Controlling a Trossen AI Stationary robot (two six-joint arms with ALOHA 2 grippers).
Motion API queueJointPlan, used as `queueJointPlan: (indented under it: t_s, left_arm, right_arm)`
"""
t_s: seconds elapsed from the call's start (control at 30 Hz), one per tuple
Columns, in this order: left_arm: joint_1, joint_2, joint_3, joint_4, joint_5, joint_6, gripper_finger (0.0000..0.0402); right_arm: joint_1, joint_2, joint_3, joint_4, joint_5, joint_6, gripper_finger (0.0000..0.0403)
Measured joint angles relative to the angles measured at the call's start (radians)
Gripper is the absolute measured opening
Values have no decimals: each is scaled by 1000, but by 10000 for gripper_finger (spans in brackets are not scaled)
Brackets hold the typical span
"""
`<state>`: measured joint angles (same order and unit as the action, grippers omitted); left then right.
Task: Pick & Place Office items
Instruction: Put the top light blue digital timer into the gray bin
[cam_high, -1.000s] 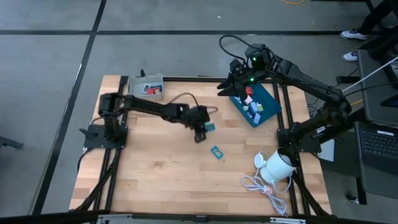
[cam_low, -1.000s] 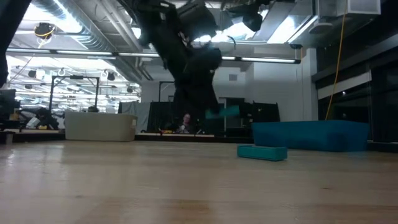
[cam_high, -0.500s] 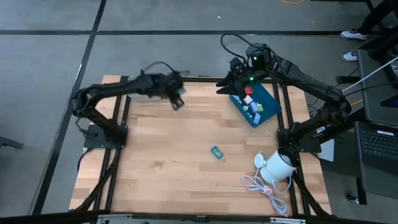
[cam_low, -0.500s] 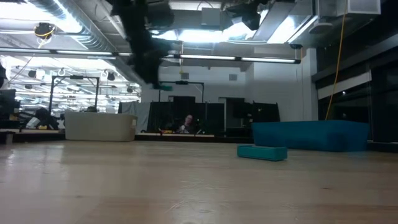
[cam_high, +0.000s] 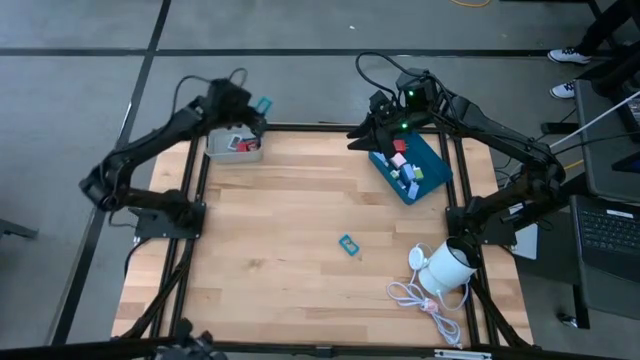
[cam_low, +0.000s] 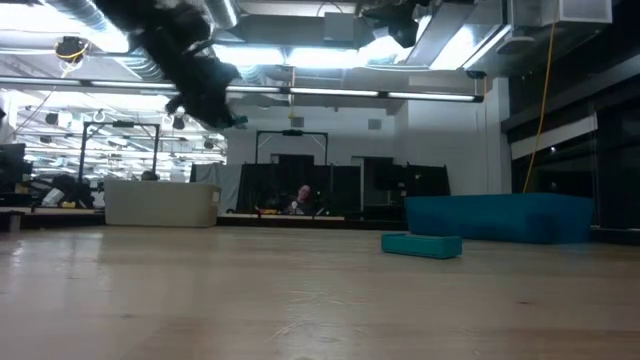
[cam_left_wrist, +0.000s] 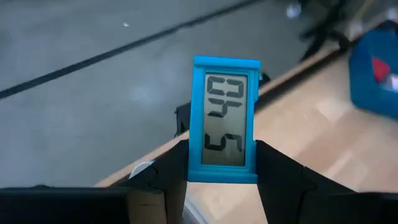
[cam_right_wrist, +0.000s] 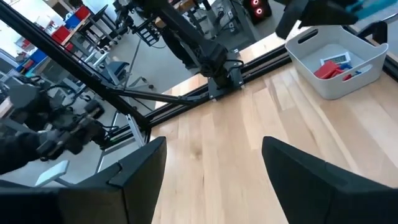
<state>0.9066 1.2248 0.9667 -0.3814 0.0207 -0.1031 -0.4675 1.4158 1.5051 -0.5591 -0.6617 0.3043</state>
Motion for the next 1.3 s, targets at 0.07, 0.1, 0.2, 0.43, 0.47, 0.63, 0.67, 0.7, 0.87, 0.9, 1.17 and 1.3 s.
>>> queueJointPlan:
  t_s: [0.07, 0.1, 0.2, 0.43, 0.47, 0.63, 0.67, 0.7, 0.87, 0.9, 1.17, 1.3]
  left_arm:
    - [31, -56, -103, 80, 8, -34, 149]
    - [45, -83, -151, 94, 9, -41, 149]
    - [74, -160, -258, 91, 10, -53, 149]
    - [155, -274, -426, 88, 0, -126, 149]
    - [172, -277, -443, 85, 4, -126, 149]
    - [184, -268, -449, 112, 25, -115, 149]
    - [180, -267, -450, 112, 15, -128, 149]
    - [177, -266, -450, 116, 5, -140, 149]
    - [173, -264, -450, 124, -3, -153, 149]
    - [173, -264, -450, 125, -4, -154, 149]
    - [170, -268, -450, 181, -35, -296, 150]
    - [153, -268, -450, 233, -95, -372, 150]
  right_arm:
    - [0, 0, 0, 0, 0, 3, 271]
    - [0, 0, 0, 0, 0, 3, 271]
    - [0, 0, 0, 0, 0, 4, 271]
    - [0, 0, 0, 1, 15, 27, 271]
    - [0, 0, 0, 2, 22, 32, 271]
    - [0, 0, 0, 8, 27, 56, 271]
    - [0, 0, 0, 8, 28, 56, 271]
    - [0, 0, 0, 7, 37, 57, 271]
    - [0, 0, 0, 8, 52, 81, 271]
    - [0, 0, 0, 8, 52, 82, 271]
    - [0, 0, 0, 8, 52, 82, 271]
    - [0, 0, 0, 8, 52, 81, 271]
